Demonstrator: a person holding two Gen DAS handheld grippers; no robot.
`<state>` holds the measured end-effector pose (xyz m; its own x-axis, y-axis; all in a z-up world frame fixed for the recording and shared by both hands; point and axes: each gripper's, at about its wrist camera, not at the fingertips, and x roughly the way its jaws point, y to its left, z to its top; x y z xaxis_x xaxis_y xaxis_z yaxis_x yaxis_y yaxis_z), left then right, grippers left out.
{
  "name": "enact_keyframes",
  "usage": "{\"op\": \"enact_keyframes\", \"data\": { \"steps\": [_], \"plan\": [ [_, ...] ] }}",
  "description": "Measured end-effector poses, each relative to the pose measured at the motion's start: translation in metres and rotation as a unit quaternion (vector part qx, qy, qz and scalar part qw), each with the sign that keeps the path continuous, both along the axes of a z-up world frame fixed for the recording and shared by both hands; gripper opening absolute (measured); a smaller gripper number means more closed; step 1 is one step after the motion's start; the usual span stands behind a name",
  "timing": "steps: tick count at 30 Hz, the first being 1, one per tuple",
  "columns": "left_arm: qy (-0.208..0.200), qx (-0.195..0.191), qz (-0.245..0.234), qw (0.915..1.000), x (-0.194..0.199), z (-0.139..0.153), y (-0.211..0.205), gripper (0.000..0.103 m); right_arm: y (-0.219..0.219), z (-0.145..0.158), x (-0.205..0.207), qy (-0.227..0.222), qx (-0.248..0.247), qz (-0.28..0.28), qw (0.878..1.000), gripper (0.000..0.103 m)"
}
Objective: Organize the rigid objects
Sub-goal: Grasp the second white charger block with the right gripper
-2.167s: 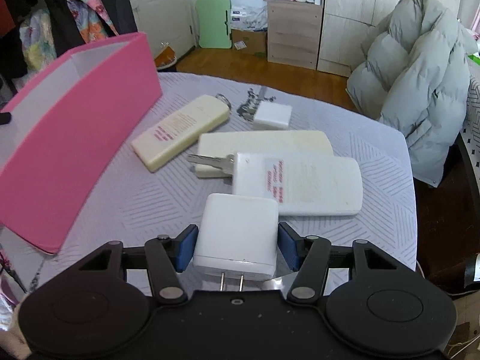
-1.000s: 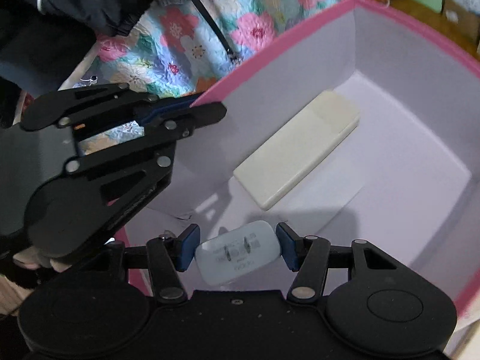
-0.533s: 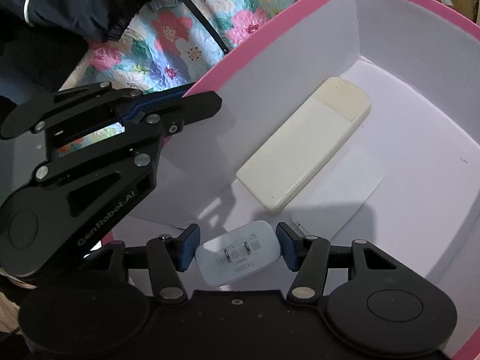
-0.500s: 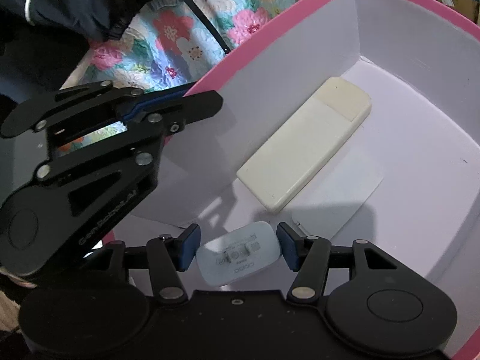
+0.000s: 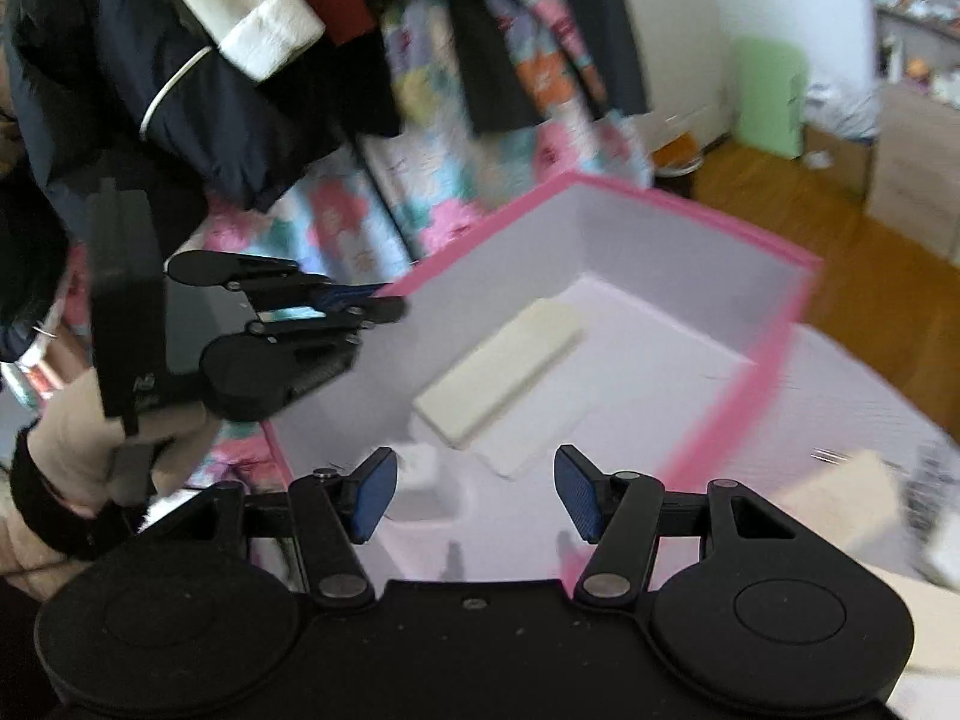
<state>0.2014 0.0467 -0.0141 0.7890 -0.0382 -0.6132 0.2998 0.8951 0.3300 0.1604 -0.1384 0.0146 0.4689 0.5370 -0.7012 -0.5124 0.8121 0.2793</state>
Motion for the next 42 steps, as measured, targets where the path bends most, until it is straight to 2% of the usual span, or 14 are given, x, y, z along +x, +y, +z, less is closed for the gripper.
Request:
{"op": "enact_keyframes", "data": {
  "steps": [5,11,15,21,28,34,36,37,38,42],
  "plan": [
    [0.001,0.015,0.01,0.9998,-0.001,0.001,-0.006,0.006,-0.047,0.006,-0.033,-0.015,-0.02,-0.067,0.997,0.064],
    [-0.001,0.022,0.019,0.9996,-0.001,0.0,-0.01,0.006,-0.095,-0.007,-0.084,-0.036,-0.045,-0.166,0.984,0.064],
    [-0.005,0.021,0.025,0.9995,-0.001,0.0,-0.011,0.006,-0.117,-0.028,-0.105,-0.019,-0.083,-0.209,0.974,0.064],
    [-0.003,0.015,0.034,0.9993,-0.002,0.001,-0.011,0.007,-0.137,-0.054,-0.111,0.01,-0.14,-0.259,0.956,0.065],
    [-0.002,0.016,0.034,0.9993,0.0,0.001,-0.009,0.007,-0.161,-0.084,-0.116,0.038,-0.179,-0.284,0.941,0.066],
    [-0.003,0.011,0.035,0.9993,0.0,0.0,-0.009,0.007,-0.163,-0.104,-0.105,0.059,-0.177,-0.257,0.948,0.066],
    [-0.003,0.009,0.035,0.9994,0.0,0.0,-0.008,0.007,-0.162,-0.107,-0.102,0.05,-0.171,-0.26,0.949,0.065],
    [-0.003,0.008,0.035,0.9993,0.0,0.0,-0.008,0.007,-0.162,-0.106,-0.101,0.047,-0.169,-0.264,0.948,0.059],
    [-0.003,0.008,0.035,0.9994,0.0,0.0,-0.008,0.007,-0.162,-0.106,-0.101,0.043,-0.169,-0.268,0.948,0.058],
    [-0.005,0.009,0.033,0.9994,-0.001,0.0,-0.008,0.007,-0.159,-0.103,-0.102,0.037,-0.164,-0.28,0.945,0.057]
  ]
}}
